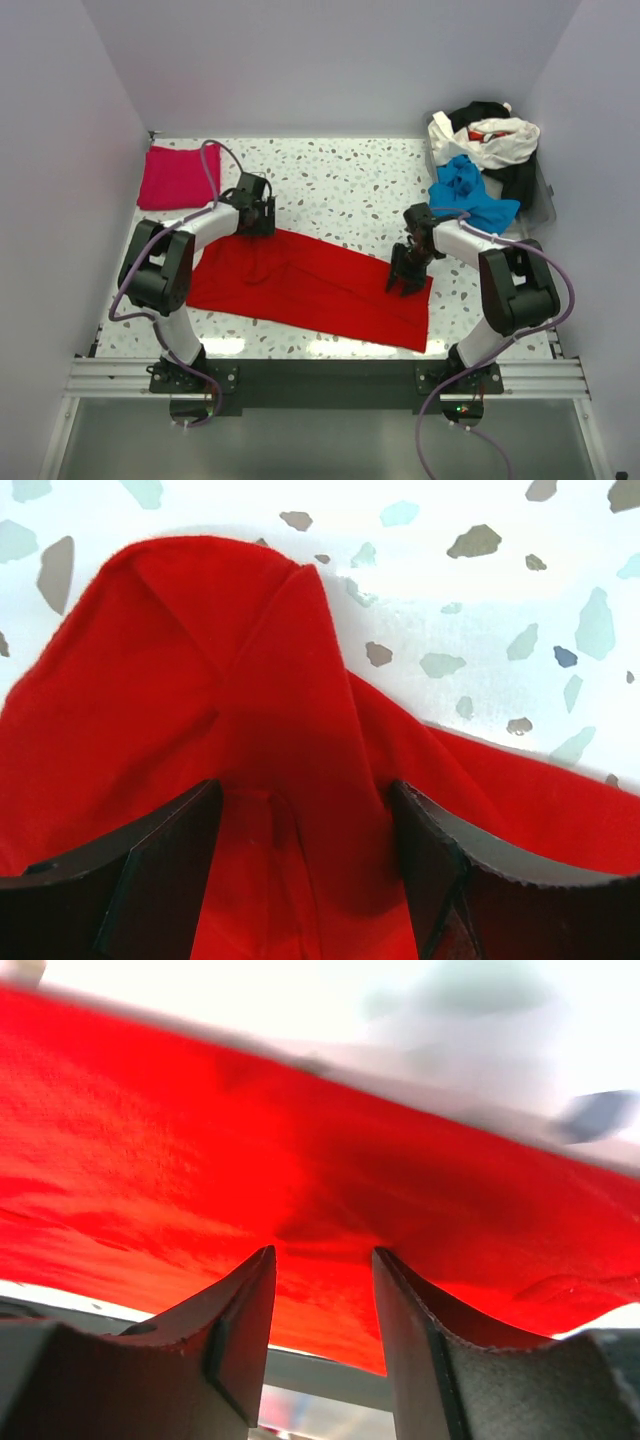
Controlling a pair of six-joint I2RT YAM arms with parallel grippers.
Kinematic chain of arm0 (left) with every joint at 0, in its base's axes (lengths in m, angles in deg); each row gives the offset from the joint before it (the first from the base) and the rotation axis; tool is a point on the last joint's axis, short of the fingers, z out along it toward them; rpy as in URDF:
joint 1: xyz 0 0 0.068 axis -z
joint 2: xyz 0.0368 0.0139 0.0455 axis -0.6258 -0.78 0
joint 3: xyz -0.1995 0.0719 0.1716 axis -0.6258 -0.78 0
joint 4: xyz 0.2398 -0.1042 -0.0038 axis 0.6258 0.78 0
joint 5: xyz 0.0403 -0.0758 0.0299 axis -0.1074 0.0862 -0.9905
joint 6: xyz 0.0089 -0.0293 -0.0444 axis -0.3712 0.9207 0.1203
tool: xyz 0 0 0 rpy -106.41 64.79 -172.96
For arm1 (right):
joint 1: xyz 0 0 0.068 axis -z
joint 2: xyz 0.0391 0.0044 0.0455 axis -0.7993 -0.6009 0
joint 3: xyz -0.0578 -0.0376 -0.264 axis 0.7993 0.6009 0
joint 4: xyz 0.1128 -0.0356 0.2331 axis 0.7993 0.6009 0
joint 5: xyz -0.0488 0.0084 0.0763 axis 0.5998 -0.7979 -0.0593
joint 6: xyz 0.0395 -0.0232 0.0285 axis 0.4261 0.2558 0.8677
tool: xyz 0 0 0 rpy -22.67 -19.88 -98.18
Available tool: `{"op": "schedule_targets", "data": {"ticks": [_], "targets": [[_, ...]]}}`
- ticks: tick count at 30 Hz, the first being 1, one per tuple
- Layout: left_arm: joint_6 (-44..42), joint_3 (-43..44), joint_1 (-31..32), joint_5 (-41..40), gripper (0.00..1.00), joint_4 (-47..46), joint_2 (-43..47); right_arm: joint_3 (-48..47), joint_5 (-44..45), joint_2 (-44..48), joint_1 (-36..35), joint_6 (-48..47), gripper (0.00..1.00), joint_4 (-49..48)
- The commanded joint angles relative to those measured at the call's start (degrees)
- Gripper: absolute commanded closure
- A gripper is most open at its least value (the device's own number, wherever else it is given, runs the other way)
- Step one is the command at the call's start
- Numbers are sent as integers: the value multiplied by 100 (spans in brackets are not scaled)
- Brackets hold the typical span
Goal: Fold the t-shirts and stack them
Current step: Fold the tshirt
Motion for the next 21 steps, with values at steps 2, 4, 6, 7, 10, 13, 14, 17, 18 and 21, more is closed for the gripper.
{"op": "schedule_targets", "data": {"ticks": [2,4,6,7,10,13,14,17,18,21], "targets": [[-131,237,147,333,26,-49,193,185,561,-108,571,-208,50,-32],[-96,421,270,447,25,22,245,184,491,-152,843,-270,50,-32],[-61,571,332,491,23,153,341,167,508,-170,1011,-349,50,3],[-17,589,341,492,23,189,472,158,526,-161,1185,-427,50,21],[88,527,253,369,20,286,771,123,631,-152,1546,-629,50,100],[167,299,130,395,20,251,922,27,710,-161,1714,-797,50,179],[168,212,121,412,20,277,905,-17,711,-170,1871,-832,50,196],[238,36,112,597,24,312,887,-193,702,-249,1917,-894,49,241],[316,-43,121,632,26,277,913,-263,667,-284,1917,-903,49,241],[405,-176,112,580,33,242,922,-343,536,-354,1917,-885,49,206]]}}
